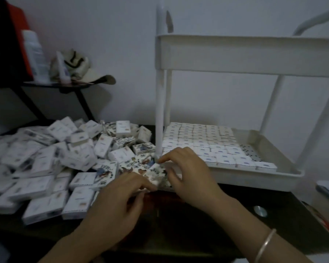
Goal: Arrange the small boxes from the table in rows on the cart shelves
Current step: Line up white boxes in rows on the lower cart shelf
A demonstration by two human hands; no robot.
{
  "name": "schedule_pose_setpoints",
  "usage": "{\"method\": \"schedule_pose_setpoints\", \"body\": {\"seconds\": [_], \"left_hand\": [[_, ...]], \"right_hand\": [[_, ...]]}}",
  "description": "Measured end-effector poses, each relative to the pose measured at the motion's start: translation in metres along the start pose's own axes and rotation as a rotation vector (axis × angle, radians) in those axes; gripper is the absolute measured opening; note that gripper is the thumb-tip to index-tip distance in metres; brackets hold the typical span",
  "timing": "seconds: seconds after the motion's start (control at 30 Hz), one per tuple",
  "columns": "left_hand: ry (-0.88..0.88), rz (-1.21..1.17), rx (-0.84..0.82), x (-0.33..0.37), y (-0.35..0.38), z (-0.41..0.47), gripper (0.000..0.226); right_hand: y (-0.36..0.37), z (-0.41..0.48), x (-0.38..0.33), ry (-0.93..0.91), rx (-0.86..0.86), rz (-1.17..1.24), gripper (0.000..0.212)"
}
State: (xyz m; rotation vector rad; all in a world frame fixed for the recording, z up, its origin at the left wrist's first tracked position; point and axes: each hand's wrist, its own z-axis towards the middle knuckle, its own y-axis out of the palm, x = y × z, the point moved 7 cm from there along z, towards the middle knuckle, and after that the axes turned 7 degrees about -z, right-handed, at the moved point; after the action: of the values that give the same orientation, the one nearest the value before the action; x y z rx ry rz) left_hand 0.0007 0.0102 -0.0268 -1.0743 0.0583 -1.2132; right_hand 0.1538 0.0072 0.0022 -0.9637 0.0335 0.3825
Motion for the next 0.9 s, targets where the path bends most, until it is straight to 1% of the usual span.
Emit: {"method": "schedule_pose_setpoints", "body": {"seconds": [0.13, 0.23, 0.27, 0.3, 0.37, 0.4, 0.47, 0.53, 0.63, 0.73, 0.8, 0.83, 0.9], "left_hand": [[-0.086, 0.170, 0.141, -0.035, -0.042, -0.030, 0.029], [-0.278, 0.253, 0.244, -0.072, -0.068, -0.052, 0.039], [-0.320, 0.274, 0.230, -0.081, -0.070, -0.060, 0.043], [-0.325, 0.309, 0.169, -0.086, -0.068, -0.065, 0.045], [-0.230, 0.404, 0.017, -0.089, -0.060, -0.072, 0.053], [-0.179, 0.425, -0.045, -0.090, -0.059, -0.074, 0.053], [-0.116, 0.428, -0.115, -0.093, -0.063, -0.075, 0.047], [-0.081, 0.382, -0.169, -0.098, -0.066, -0.075, 0.045], [-0.059, 0.295, -0.182, -0.102, -0.068, -0.075, 0.044], [-0.058, 0.254, -0.153, -0.099, -0.072, -0.071, 0.047], [-0.062, 0.215, -0.098, -0.095, -0.078, -0.072, 0.056], [-0.058, 0.198, -0.058, -0.094, -0.081, -0.075, 0.061], [-0.061, 0.165, 0.029, -0.093, -0.088, -0.082, 0.069]], "right_hand": [[0.040, 0.030, -0.030, -0.064, -0.070, 0.076, 0.028], [0.062, 0.051, -0.046, -0.086, -0.108, 0.071, 0.031], [0.067, 0.057, -0.050, -0.091, -0.121, 0.068, 0.031], [0.072, 0.063, -0.055, -0.099, -0.126, 0.071, 0.031], [0.078, 0.073, -0.064, -0.122, -0.137, 0.085, 0.030], [0.081, 0.077, -0.070, -0.136, -0.143, 0.090, 0.029], [0.087, 0.084, -0.083, -0.172, -0.165, 0.100, 0.029], [0.095, 0.087, -0.100, -0.222, -0.200, 0.107, 0.028], [0.104, 0.089, -0.122, -0.288, -0.238, 0.143, 0.027], [0.112, 0.095, -0.144, -0.348, -0.249, 0.172, 0.025], [0.115, 0.102, -0.156, -0.352, -0.205, 0.206, 0.022], [0.115, 0.107, -0.159, -0.342, -0.155, 0.209, 0.021], [0.118, 0.120, -0.165, -0.326, -0.083, 0.167, 0.026]]}}
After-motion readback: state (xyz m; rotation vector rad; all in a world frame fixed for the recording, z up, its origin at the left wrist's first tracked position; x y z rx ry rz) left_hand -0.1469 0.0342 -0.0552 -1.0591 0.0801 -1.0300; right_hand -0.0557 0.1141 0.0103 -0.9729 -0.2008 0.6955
